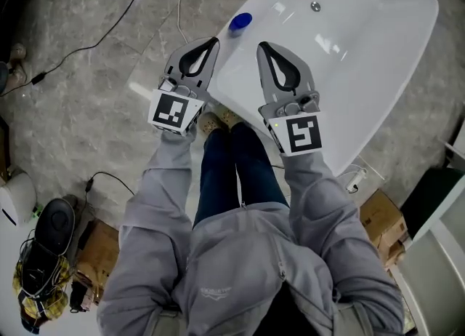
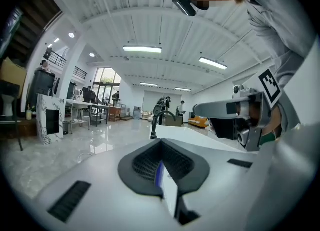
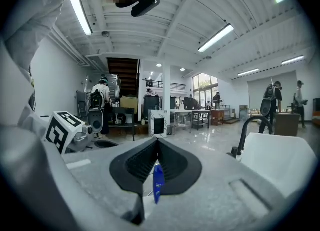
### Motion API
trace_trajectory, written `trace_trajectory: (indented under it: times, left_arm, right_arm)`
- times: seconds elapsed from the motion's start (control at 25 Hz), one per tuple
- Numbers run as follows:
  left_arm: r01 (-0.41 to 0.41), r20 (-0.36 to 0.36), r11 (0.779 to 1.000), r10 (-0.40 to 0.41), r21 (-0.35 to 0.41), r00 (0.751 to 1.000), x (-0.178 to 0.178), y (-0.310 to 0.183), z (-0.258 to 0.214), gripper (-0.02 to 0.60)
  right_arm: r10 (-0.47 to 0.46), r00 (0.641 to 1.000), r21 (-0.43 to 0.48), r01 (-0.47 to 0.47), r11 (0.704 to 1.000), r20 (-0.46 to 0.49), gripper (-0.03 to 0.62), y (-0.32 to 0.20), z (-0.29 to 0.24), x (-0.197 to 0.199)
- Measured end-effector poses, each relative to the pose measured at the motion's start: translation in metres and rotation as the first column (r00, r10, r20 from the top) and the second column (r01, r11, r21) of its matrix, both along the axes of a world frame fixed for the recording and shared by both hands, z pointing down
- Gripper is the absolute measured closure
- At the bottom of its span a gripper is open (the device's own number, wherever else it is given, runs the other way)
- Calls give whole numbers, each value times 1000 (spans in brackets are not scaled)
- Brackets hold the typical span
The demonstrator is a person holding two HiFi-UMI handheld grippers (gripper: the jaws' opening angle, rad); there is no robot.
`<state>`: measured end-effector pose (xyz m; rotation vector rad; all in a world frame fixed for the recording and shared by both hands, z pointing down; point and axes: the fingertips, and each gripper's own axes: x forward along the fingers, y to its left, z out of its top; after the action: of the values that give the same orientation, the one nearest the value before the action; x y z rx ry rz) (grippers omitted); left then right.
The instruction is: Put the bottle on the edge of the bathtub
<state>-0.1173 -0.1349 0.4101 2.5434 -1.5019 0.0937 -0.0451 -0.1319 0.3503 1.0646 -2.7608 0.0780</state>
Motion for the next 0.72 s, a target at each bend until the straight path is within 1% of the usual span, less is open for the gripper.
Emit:
trace_trajectory:
  times: [0.12, 0.2, 0.32, 0.52, 0.72]
  left_arm:
    - [24, -8, 1000, -24, 2, 1000, 6, 12, -35, 577]
    - [40, -6, 999, -40, -5, 999, 8, 22, -59, 577]
    - [60, -13, 998, -60, 11, 998, 9, 36, -94, 577]
    - [138, 7, 989, -139, 42, 990, -2, 59, -152, 577]
    - [219, -60, 974, -215, 65, 975, -16, 88, -215, 577]
  right_arm:
    - [5, 1000, 14, -5, 1000, 8, 591, 6, -30, 3]
    - [1, 1000, 27, 0, 1000, -12, 591, 12, -47, 8]
    - [3, 1000, 33, -2, 999, -23, 591, 19, -70, 14]
    - [9, 1000, 37, -9, 999, 2, 591, 34, -119, 17]
    - [-34, 999, 118, 34, 992, 3, 591, 57, -174, 12]
